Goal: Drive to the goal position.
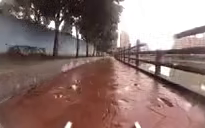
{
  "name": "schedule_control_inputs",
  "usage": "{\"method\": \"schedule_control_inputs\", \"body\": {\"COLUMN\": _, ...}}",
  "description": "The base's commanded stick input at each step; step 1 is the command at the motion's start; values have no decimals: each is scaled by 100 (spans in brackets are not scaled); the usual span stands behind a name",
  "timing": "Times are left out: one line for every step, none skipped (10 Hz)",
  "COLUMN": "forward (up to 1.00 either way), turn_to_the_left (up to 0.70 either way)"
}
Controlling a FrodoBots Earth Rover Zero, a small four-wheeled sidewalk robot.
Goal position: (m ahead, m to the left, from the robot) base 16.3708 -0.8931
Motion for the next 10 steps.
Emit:
{"method": "schedule_control_inputs", "body": {"forward": 50, "turn_to_the_left": 0}}
{"method": "schedule_control_inputs", "body": {"forward": 50, "turn_to_the_left": 0}}
{"method": "schedule_control_inputs", "body": {"forward": 50, "turn_to_the_left": 0}}
{"method": "schedule_control_inputs", "body": {"forward": 50, "turn_to_the_left": 0}}
{"method": "schedule_control_inputs", "body": {"forward": 50, "turn_to_the_left": 0}}
{"method": "schedule_control_inputs", "body": {"forward": 50, "turn_to_the_left": 0}}
{"method": "schedule_control_inputs", "body": {"forward": 50, "turn_to_the_left": 0}}
{"method": "schedule_control_inputs", "body": {"forward": 50, "turn_to_the_left": 0}}
{"method": "schedule_control_inputs", "body": {"forward": 50, "turn_to_the_left": 0}}
{"method": "schedule_control_inputs", "body": {"forward": 50, "turn_to_the_left": 0}}
